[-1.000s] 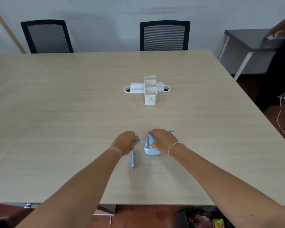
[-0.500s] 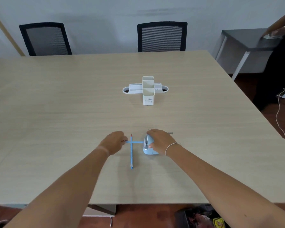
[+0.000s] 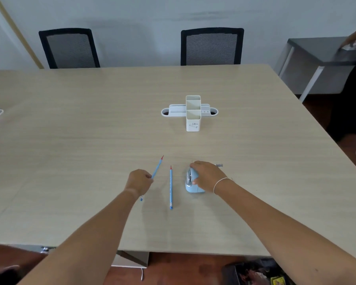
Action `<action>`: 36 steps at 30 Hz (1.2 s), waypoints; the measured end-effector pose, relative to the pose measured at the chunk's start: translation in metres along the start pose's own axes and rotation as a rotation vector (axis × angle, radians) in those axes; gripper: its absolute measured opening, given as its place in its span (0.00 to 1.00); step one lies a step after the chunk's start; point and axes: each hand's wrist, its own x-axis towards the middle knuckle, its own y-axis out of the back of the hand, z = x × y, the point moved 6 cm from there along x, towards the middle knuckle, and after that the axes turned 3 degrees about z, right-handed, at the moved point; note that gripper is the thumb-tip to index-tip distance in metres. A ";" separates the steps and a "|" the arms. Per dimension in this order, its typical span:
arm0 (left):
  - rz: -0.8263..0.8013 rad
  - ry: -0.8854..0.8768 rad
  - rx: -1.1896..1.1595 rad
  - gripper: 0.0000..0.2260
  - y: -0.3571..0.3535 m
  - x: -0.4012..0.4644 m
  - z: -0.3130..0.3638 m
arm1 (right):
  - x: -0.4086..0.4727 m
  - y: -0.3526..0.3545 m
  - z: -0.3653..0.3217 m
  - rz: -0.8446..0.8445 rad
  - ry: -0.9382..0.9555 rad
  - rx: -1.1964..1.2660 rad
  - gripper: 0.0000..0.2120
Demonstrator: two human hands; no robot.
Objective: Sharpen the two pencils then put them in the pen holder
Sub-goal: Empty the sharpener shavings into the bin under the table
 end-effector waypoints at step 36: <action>-0.008 0.134 -0.102 0.07 -0.052 0.000 -0.002 | -0.002 0.000 0.002 0.009 0.008 0.083 0.13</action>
